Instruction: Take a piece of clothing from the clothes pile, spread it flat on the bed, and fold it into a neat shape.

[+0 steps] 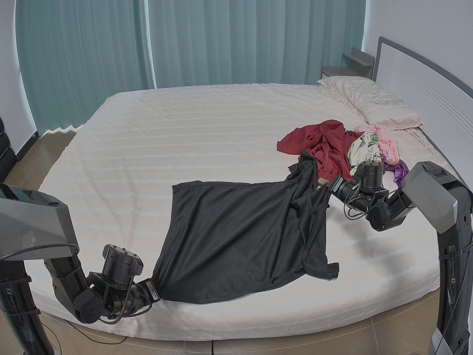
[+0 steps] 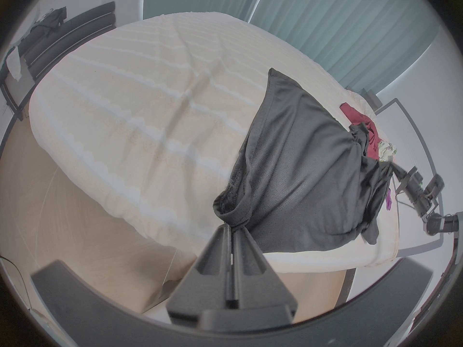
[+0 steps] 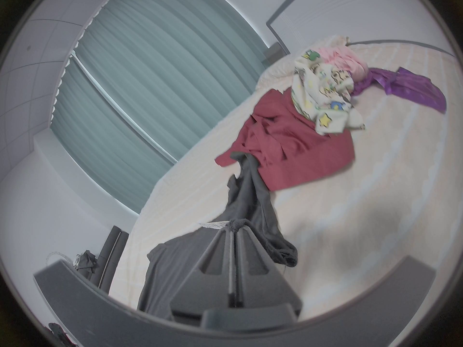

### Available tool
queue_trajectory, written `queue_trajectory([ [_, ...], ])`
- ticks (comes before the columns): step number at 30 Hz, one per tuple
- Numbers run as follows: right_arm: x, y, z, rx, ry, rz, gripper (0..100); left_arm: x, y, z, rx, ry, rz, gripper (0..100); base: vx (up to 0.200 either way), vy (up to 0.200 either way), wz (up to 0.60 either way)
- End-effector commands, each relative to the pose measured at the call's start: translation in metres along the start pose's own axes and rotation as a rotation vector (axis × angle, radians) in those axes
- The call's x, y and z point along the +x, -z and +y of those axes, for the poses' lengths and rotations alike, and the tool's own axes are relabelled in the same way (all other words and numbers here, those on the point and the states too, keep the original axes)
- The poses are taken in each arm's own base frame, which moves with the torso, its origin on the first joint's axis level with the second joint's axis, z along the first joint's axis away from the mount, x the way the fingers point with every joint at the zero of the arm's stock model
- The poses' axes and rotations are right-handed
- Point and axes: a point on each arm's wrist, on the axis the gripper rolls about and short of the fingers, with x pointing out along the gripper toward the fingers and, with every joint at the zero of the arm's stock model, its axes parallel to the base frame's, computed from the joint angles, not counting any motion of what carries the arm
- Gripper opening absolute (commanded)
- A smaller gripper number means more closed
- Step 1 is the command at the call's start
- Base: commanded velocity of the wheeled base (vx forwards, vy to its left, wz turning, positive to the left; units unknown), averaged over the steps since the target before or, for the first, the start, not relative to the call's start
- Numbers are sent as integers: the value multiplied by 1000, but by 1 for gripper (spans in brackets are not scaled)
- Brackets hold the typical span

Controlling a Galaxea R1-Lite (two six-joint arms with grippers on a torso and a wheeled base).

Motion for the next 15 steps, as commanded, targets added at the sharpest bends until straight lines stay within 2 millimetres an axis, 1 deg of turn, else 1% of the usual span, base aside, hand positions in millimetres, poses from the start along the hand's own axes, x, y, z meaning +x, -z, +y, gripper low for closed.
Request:
queue_trajectory([
  [1, 13, -15, 0, -4, -16, -39, 0, 8, 4, 4, -1, -24, 20, 0, 0, 0, 0],
  [4, 18, -20, -2, -7, 5, -28, 0, 8, 3, 4, -5, -22, 16, 0, 0, 0, 0],
  [6, 22, -27, -8, -1, 19, -36, 0, 7, -2, 6, -20, -21, -1, 0, 0, 0, 0],
  [9, 25, -29, -17, 2, 33, -44, 0, 7, -6, 8, -37, -26, -17, 0, 0, 0, 0],
  [10, 25, -29, -17, 2, 33, -44, 0, 7, -6, 8, -37, -26, -17, 0, 0, 0, 0],
  [15, 27, -32, -36, 18, 79, -32, 0, -4, -24, 13, -82, -9, -82, 0, 0, 0, 0],
])
